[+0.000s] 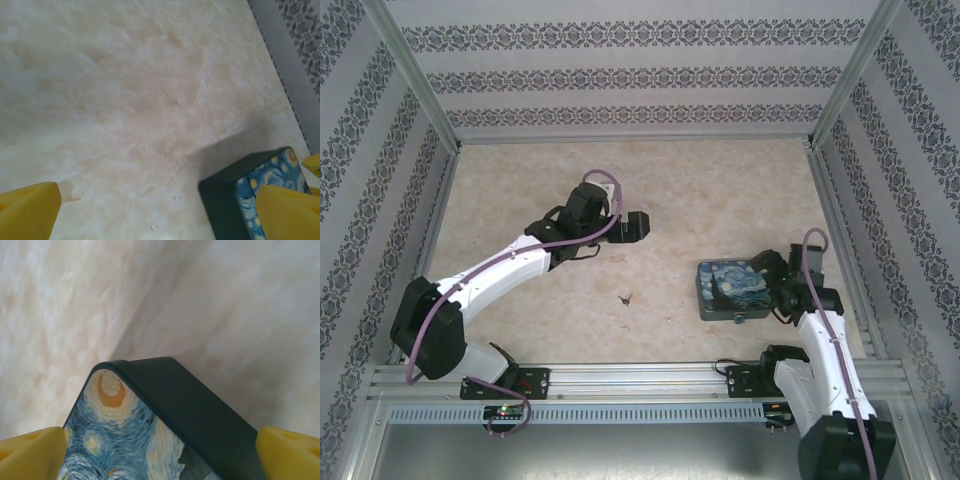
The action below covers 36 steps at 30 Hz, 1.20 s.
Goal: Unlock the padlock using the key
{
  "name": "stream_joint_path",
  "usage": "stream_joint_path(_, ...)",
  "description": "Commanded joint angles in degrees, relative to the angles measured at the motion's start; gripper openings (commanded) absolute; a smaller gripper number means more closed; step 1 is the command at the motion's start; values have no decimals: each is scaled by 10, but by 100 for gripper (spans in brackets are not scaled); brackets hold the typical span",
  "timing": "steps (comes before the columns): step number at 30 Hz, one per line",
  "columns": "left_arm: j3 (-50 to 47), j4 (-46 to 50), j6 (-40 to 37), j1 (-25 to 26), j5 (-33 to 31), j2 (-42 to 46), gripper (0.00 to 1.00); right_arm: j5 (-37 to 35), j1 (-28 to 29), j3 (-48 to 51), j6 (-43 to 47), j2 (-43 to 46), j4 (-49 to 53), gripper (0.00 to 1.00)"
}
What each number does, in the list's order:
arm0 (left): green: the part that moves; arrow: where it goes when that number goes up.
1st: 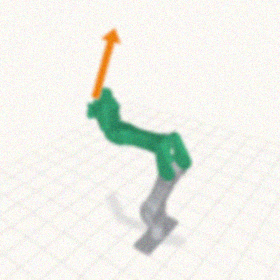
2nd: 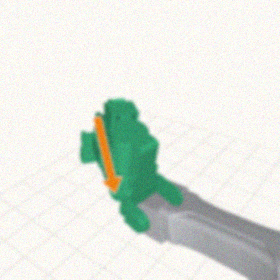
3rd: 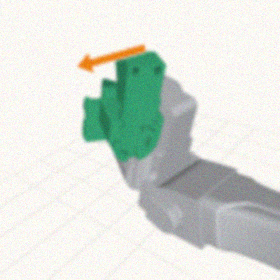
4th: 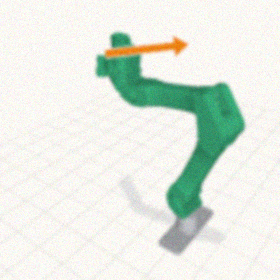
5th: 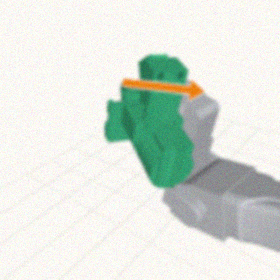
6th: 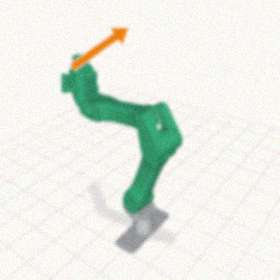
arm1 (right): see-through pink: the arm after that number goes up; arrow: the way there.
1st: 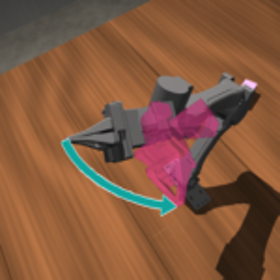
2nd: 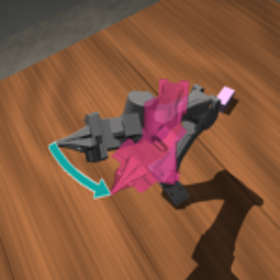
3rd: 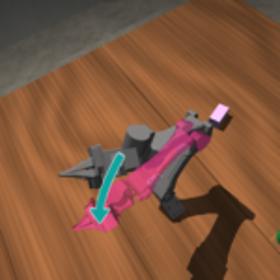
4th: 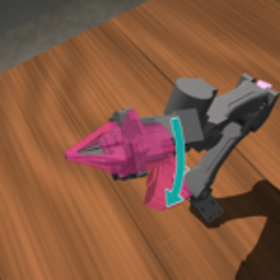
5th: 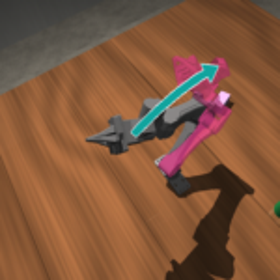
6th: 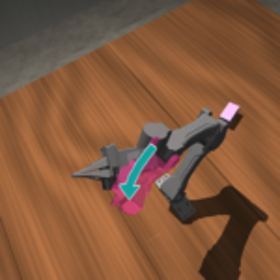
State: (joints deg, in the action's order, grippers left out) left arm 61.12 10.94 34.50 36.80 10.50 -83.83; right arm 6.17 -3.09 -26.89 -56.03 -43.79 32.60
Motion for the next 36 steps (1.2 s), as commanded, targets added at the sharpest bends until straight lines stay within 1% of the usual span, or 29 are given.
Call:
stream_joint_path(1,11,22,27,29,4,-21,100,15,59,13,-103,-18,-73,97)
stream_joint_path(4,1,5,57,56,8,-32,100,-15,103,-17,-86,-62,-70,98)
stream_joint_path(8,-16,-21,94,92,9,-45,100,-20,117,-32,-44,-92,-63,98)
stream_joint_path(12,-8,-40,114,119,15,-78,100,-15,118,-20,-28,-78,-65,97)
stream_joint_path(18,13,-83,152,153,42,-129,100,-34,117,-12,8,-38,-31,93)
stream_joint_path(22,24,-107,171,163,53,-156,100,-18,117,-1,10,-28,-40,84)
stream_joint_path(24,25,-128,186,164,60,-165,100,-2,118,1,8,-31,-47,77)
stream_joint_path(27,19,-176,215,164,67,-174,100,19,120,6,-1,-37,-64,63)
stream_joint_path(29,18,-207,231,163,73,-179,99,26,125,6,-13,-41,-76,56)
stream_joint_path(32,20,-242,253,158,86,-190,100,28,141,4,-38,-51,-99,51)
stream_joint_path(36,15,-265,260,134,86,-193,100,7,183,-16,-67,-93,-138,50)
